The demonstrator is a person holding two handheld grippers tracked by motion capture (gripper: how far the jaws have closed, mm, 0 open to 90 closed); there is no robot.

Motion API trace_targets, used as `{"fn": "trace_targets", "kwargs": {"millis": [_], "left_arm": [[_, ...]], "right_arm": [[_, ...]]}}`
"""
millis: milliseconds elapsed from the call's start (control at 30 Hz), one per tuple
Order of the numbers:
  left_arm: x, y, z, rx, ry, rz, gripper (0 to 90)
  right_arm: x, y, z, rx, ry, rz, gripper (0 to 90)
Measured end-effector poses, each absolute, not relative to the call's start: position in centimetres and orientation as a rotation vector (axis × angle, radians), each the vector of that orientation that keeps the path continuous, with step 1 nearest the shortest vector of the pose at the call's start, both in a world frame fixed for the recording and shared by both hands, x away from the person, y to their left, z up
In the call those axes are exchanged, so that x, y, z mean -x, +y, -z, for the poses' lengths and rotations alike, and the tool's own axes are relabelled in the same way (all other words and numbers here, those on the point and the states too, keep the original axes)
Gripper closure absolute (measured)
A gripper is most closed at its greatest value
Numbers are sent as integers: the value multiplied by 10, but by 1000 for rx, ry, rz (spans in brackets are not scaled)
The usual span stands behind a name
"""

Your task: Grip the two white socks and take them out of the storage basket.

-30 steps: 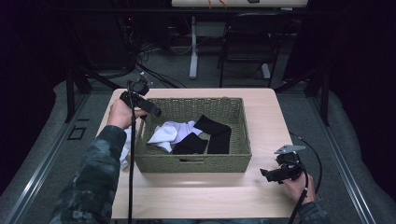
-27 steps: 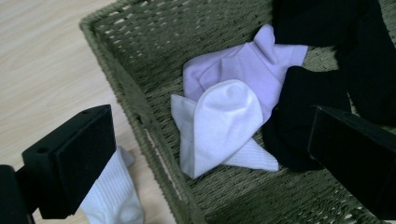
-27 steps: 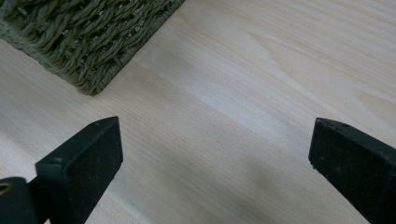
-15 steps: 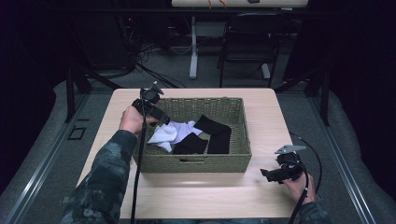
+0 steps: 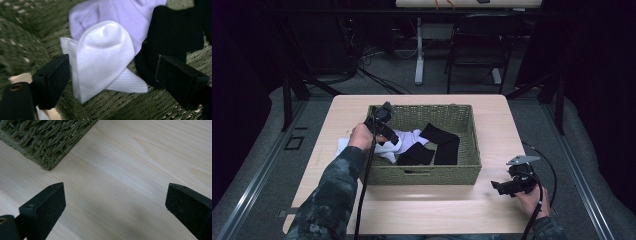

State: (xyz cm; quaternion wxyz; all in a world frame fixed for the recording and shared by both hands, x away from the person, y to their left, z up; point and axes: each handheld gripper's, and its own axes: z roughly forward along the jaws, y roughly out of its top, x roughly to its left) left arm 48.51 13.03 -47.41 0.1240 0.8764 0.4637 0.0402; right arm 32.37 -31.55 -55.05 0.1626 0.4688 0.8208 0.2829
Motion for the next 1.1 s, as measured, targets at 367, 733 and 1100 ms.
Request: {"fn": "trace_targets", "kwargs": {"millis": [367,733,1100], "left_arm": [[-487,124,501,-2642,1386,-77,202],[-487,113,519,-2733,1439,-118,454],[-483,113,510,-2735,1375,-137,834]], "right_arm": [[-323,-316,551,-1341,2340,-811,23],[-322,-316,550,-1344,2341,-815,23],[-322,-317,550,-1342,2335,-814,23]]}}
